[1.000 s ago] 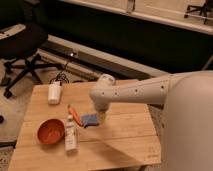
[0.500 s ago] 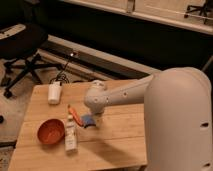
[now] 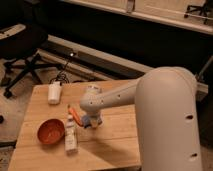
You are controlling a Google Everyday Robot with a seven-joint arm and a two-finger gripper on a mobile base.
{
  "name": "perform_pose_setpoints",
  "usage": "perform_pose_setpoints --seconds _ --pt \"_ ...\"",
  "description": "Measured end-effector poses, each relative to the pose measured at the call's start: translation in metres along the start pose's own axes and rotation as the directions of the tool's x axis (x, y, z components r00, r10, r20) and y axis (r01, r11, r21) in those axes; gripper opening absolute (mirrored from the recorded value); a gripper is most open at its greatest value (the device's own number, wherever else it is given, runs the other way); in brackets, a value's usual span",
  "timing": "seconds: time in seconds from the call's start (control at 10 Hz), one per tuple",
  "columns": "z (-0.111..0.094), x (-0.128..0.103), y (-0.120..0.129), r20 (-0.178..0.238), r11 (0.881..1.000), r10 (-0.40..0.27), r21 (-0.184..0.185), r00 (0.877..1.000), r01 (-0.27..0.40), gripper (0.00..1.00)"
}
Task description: Place the white sponge in the ceramic bowl
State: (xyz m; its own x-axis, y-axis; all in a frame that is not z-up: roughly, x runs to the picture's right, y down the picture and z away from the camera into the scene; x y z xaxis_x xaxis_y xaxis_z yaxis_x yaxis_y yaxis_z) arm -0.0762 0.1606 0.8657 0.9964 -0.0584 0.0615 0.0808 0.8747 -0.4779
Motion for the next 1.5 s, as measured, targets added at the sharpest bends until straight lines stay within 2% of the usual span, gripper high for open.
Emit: perform_pose_setpoints --seconds 0.1,0.2,0.6,0.8,0.9,1.1,1.3,1.5 --pt "0.002 -0.003 -0.001 0.002 1.0 -0.001 -0.007 1.0 0.001 0.48" --pt "0.004 -0.005 -0.001 0.002 1.0 -0.003 -0.015 1.0 0.003 0.46" --pt "0.012 -0.011 -0.003 -0.002 0.999 -0.017 -0.048 1.0 0.017 0.46" --pt "0.002 -0.023 -0.009 0.021 0.999 -0.014 -0.044 1.0 0.015 0.46" --pt "-0.019 -0.035 -0.021 0.056 1.0 -0.004 -0.016 0.998 0.005 0.46" --pt "-0.062 -0.045 -0.041 0.108 0.999 0.02 0.048 0.994 -0.025 0.46" --pt "-0.098 -0.056 -0.048 0.148 0.995 0.027 0.086 0.989 -0.04 0.46" --pt "-0.116 -0.078 -0.037 0.172 0.996 -0.012 0.085 0.985 -0.003 0.46"
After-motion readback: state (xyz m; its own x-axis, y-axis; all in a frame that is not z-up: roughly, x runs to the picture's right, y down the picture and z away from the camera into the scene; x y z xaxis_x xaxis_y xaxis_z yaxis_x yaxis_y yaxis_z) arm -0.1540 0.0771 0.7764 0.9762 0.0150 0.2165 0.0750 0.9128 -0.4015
